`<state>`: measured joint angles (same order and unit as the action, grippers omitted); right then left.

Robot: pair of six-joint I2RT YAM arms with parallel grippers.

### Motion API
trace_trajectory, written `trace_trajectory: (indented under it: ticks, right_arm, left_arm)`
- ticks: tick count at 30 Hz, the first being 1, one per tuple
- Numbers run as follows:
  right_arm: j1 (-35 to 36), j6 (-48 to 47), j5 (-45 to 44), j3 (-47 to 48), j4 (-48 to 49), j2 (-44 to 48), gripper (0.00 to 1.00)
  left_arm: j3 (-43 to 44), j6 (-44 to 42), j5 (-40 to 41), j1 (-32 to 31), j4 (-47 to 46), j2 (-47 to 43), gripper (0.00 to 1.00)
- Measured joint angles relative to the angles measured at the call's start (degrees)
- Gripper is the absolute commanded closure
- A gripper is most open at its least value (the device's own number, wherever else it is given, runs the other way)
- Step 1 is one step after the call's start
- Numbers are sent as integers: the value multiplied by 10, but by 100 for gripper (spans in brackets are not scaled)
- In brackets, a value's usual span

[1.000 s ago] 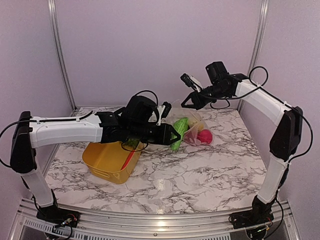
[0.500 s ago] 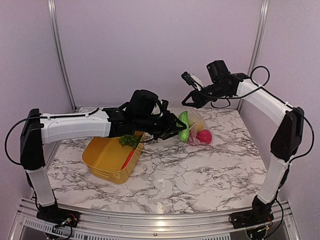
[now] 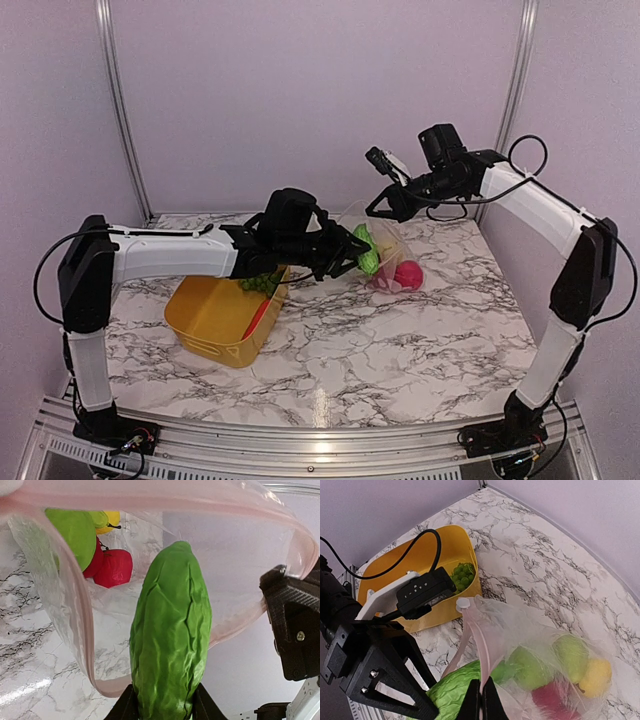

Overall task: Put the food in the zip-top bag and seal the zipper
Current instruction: Place the fake vegetable in the zipper food storage bag.

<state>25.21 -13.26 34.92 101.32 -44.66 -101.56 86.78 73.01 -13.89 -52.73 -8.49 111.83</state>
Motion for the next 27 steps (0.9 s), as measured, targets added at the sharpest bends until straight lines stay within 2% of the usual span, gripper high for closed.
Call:
trace_trajectory:
  ticks: [7,14,18,23,25,27]
  right_arm:
    - [3,-7,24,-12,-2,8,100]
    - [4,-5,53,-12,-2,8,100]
    - [4,-2,70,-12,-2,8,100]
    - [4,2,83,-12,-2,7,100]
    - [4,4,87,-12,-2,7,100]
    - [4,8,91,-12,-2,7,100]
  left_arm:
    - [-7,84,24,6,-68,25,97]
    - [-7,134,110,2,-78,38,96]
    - [39,134,169,-5,-58,67,96]
    - [91,145,205,-8,-48,113,96]
    - [111,147,212,-9,-43,134,93]
    - [127,147,219,-9,-35,152,81]
